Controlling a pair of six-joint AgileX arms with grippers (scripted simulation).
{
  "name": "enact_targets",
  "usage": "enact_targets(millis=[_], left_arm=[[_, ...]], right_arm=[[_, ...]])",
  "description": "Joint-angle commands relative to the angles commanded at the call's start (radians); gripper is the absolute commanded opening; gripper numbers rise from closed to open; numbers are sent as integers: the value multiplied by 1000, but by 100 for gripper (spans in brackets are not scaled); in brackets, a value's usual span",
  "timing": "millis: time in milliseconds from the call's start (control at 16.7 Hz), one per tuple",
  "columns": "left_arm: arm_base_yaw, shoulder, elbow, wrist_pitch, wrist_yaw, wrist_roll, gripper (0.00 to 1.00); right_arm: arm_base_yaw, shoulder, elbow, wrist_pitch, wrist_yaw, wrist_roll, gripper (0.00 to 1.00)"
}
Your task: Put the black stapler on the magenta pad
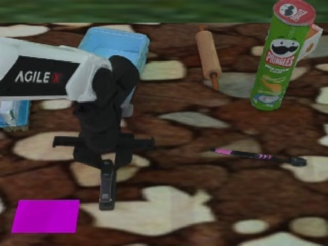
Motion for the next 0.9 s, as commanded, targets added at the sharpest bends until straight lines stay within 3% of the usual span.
enact_targets(millis=[540, 900], left_arm=[[0, -11, 16, -17, -1, 1, 0], [11, -91, 173, -278, -2, -5, 0]], right_arm=[[0, 0, 0, 0, 0, 0, 100], [0, 0, 0, 0, 0, 0, 100]])
